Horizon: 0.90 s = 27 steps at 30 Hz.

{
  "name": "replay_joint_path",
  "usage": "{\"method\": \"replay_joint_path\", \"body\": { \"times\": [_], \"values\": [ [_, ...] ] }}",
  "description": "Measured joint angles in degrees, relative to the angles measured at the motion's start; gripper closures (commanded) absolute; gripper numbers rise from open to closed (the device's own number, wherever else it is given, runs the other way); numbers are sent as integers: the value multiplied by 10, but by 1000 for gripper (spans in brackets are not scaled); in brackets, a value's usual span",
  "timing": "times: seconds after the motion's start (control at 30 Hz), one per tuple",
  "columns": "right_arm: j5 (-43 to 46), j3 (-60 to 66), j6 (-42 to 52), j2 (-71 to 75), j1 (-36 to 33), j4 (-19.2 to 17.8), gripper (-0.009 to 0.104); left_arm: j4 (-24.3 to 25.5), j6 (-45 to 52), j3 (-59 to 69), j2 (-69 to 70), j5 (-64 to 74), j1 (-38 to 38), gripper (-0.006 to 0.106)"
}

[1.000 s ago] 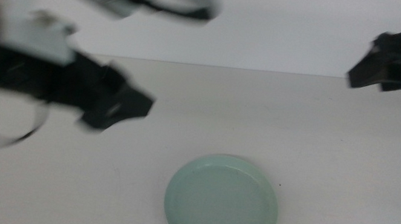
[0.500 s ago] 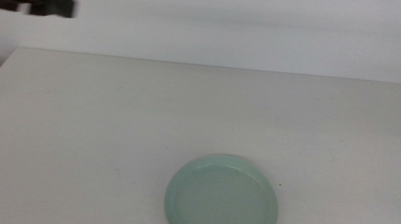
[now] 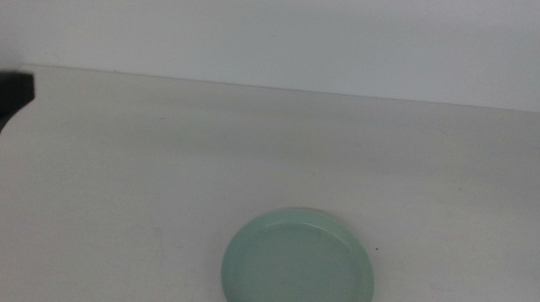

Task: Stack the three bowls on top of each other.

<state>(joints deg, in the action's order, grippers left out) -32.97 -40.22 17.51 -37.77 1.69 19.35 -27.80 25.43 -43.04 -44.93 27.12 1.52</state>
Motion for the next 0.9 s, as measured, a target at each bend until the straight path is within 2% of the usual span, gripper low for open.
{"method": "replay_joint_path", "body": {
  "times": [0.3,0.9],
  "values": [
    [16,44,5,16,0,-5,53,-3,4,93,88,-23,0,7],
    [16,44,5,16,0,-5,53,-4,4,163,92,-20,0,7]
  ]
}}
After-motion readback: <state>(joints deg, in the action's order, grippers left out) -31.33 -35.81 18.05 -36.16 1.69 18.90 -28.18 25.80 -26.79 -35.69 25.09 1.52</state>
